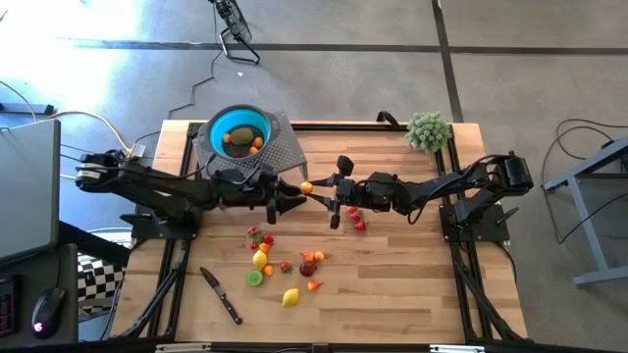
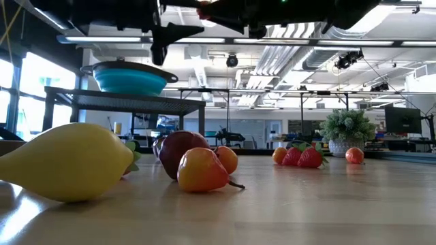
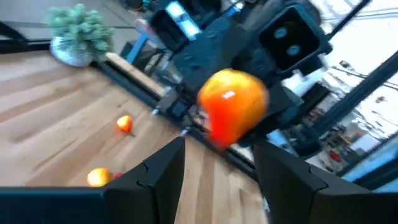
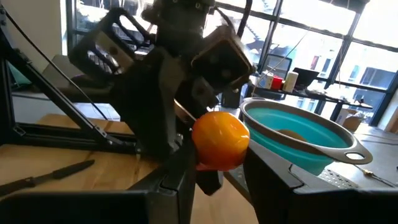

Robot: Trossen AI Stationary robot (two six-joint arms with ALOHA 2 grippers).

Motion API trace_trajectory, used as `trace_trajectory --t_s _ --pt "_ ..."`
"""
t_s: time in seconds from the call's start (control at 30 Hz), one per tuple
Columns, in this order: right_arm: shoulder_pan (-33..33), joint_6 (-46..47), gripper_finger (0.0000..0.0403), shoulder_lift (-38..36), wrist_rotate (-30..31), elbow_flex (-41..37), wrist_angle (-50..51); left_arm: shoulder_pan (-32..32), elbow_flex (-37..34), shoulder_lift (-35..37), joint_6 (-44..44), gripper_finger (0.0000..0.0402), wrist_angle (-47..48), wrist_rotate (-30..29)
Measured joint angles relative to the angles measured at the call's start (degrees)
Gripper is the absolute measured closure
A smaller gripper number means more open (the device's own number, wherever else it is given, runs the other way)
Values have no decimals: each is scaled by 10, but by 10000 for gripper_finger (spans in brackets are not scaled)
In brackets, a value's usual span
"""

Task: Pick & Place Fruit
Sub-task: Put the orange pear into the blue strainer bowl on the shelf

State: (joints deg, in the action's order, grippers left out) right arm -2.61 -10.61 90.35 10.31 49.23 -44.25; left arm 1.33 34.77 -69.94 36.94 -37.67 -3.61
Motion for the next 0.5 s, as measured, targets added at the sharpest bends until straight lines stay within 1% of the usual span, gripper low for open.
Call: trace_trajectory --t_s 0.37,0.5 --pt "0 -1 289 0 1 0 3 1 8 -5 -3 216 6 3" --pt "0 -1 289 0 2 0 4 1 8 -5 -4 234 8 1"
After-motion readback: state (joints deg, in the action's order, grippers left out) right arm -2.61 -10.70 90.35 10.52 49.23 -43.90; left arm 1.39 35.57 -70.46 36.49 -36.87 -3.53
